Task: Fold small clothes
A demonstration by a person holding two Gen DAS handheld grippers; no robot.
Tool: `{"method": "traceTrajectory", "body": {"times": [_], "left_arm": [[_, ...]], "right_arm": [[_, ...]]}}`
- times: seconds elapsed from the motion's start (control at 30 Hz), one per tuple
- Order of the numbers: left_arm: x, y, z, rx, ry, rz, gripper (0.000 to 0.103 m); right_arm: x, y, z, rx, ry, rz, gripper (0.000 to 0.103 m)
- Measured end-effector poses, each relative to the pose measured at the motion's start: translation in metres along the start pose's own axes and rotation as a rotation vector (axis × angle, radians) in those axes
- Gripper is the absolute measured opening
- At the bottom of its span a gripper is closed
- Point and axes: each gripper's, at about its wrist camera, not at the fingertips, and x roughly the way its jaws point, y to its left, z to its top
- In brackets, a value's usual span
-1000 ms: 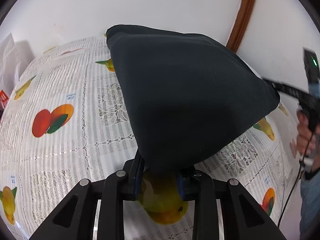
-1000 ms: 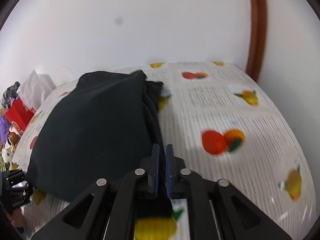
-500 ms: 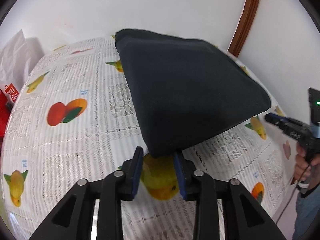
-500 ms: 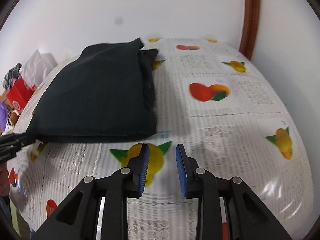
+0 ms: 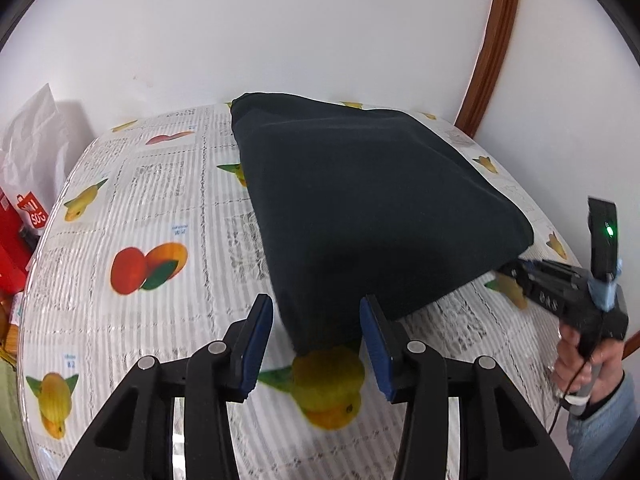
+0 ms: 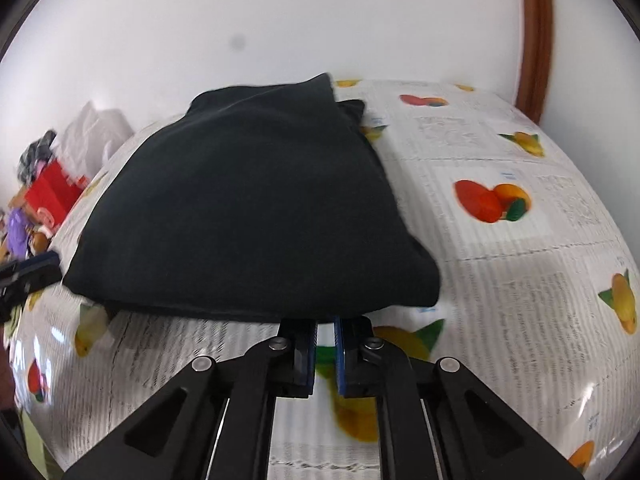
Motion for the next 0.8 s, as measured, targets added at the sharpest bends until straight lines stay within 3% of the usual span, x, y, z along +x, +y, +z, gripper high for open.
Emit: {"method": "traceTrajectory", "body": {"times": [0.1, 0.3, 0.37, 0.43, 0.6, 0.8], "left_arm": [[0.005, 0.0, 0.005, 0.008, 0.003, 0.01, 0.044], [0.022, 0.01, 0.013, -0.008, 0.027, 0.04, 0.052], [0.025, 0.015, 0.019, -0.033, 0.026, 0.025, 0.052], [0.027, 0.017, 0.023, -0.036, 0.03, 0.021, 0.053], [0.027, 0.019, 0.04, 0.013, 0.012, 0.063, 0.056], [0.039, 0.037, 0.058, 0.022, 0.02, 0.099, 0.058]], "right_arm": [[-0.005, -0.002, -0.004, -0.055, 0.023, 0.011, 0.008], [-0.05, -0.025, 0.002, -0.08, -0.043, -0.018, 0.012], [-0.061, -0.026, 0.013, -0.083, -0.079, -0.028, 0.029], [-0.064, -0.025, 0.025, -0.077, -0.114, -0.029, 0.034], [-0.045, -0.013, 0.068, -0.068, -0.137, -0.014, 0.034], [0.007, 0.0, 0.118, -0.062, -0.079, -0.043, 0.033]]}}
